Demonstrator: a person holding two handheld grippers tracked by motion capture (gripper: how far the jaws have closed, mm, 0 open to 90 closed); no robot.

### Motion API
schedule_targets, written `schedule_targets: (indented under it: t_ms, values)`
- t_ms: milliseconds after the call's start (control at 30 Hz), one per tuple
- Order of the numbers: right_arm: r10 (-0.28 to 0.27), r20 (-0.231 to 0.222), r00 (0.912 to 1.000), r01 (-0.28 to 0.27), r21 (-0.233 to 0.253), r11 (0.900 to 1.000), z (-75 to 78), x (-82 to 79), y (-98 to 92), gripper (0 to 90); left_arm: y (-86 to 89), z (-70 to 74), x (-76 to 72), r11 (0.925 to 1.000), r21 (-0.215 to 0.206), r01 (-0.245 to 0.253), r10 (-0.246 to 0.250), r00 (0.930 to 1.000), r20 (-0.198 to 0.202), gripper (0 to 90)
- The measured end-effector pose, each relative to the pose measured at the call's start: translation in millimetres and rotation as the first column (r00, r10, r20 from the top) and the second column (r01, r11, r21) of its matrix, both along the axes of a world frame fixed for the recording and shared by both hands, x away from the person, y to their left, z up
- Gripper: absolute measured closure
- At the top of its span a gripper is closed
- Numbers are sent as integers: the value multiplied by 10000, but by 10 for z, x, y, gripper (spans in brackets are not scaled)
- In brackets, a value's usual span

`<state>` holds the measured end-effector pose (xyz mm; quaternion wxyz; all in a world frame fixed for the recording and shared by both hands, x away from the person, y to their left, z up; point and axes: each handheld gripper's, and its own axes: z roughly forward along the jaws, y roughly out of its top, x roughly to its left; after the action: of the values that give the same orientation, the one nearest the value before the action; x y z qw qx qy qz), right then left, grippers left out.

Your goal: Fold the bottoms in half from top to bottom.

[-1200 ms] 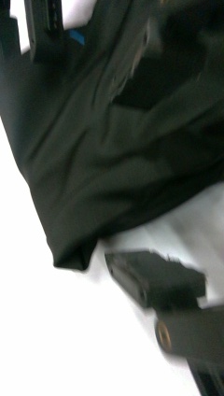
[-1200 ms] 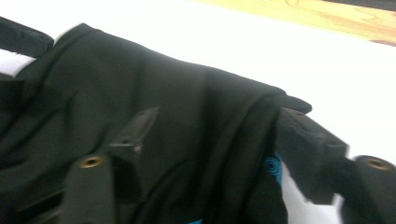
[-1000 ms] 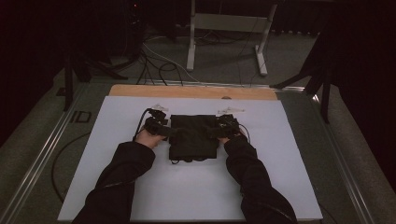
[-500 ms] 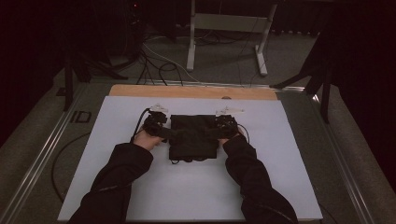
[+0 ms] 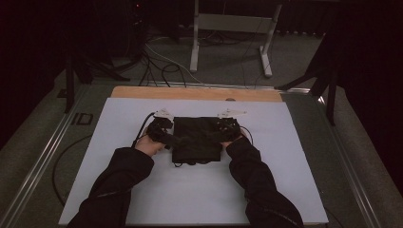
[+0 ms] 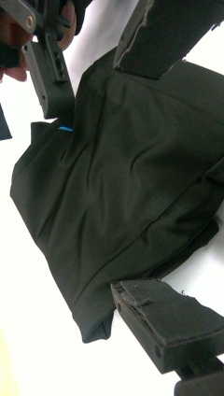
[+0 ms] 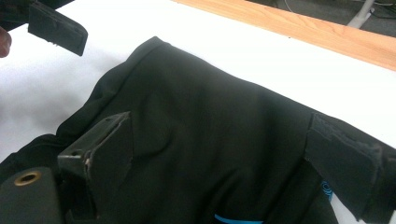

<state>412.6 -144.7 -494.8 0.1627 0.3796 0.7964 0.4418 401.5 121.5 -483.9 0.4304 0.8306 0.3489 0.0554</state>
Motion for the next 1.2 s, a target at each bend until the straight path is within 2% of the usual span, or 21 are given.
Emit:
schedule_targets:
  t_ms: [333, 533, 767, 867, 1100, 1133, 1200]
  values:
    - [119, 0, 9999, -119, -54, 9999, 5, -24, -5, 86, 28, 52, -67, 9994, 322, 132, -145, 9990, 429, 3]
    - [383, 39, 9993, -382, -220, 9990, 5, -47, -13, 86, 63, 37, -94, 9988, 379, 314, -328, 9988, 359, 4]
    - [597, 105, 9982, -593, -320, 9977, -6, -86, -60, 86, 143, 37, -140, 9992, 264, 290, -300, 9988, 376, 4]
    - [635, 74, 9980, -633, -225, 9977, -19, -113, -85, 87, 183, 36, -188, 9989, 267, 375, -386, 9984, 418, 4]
    - [658, 15, 9978, -657, -426, 9969, -59, -195, -187, 86, 274, 1, -280, 9983, 364, 454, -466, 9984, 330, 3]
    - [615, -24, 9981, -615, -301, 9977, -65, -210, -193, 86, 287, -4, -290, 9983, 357, 456, -467, 9984, 311, 3]
    - [577, 4, 9983, -576, -369, 9977, -74, -226, -228, 87, 308, -14, -316, 9983, 360, 467, -478, 9984, 293, 3]
